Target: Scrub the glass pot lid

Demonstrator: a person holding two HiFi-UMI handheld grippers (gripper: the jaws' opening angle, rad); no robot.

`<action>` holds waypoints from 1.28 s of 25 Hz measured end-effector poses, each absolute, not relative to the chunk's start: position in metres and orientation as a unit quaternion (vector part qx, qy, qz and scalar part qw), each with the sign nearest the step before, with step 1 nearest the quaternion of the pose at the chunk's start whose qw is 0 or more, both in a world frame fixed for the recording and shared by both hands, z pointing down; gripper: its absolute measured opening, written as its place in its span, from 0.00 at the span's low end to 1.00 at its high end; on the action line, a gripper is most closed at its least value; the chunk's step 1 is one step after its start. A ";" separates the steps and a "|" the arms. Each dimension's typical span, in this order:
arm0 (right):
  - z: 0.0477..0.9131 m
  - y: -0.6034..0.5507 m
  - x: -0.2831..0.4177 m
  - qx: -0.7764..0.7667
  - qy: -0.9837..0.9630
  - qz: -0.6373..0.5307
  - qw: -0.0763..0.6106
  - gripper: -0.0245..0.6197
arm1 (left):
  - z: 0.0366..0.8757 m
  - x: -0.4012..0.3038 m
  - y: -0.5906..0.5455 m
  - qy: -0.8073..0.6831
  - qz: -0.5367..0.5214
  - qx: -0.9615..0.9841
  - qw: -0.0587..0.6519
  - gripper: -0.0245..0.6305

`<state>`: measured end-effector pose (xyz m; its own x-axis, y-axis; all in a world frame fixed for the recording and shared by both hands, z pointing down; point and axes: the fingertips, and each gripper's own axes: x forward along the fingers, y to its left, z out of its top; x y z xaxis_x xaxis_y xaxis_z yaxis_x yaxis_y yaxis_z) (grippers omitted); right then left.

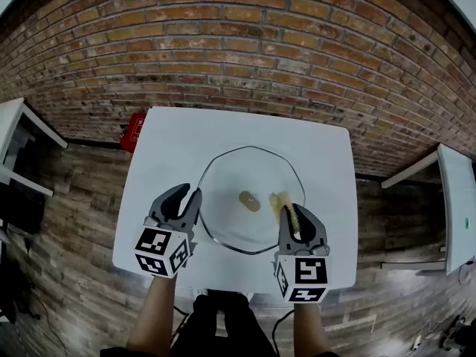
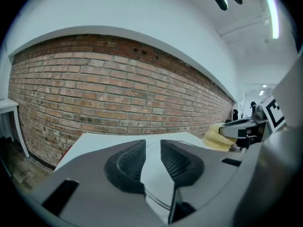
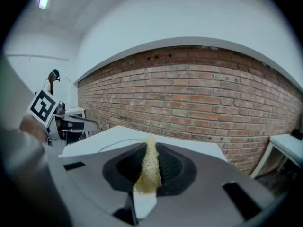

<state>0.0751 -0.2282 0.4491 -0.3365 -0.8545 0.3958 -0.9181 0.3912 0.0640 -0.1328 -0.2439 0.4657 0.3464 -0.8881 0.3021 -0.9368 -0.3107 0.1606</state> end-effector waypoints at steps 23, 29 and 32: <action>0.329 -0.187 0.080 0.548 -0.832 0.016 0.081 0.13 | 0.343 -0.085 -0.201 -0.553 0.051 0.830 0.052 0.10; 0.302 -0.179 0.075 0.546 -0.835 -0.001 0.063 0.13 | 0.318 -0.089 -0.191 -0.562 0.041 0.825 0.038 0.07; 0.287 -0.175 0.070 0.544 -0.837 -0.011 0.055 0.13 | 0.302 -0.093 -0.188 -0.564 0.034 0.825 0.027 0.07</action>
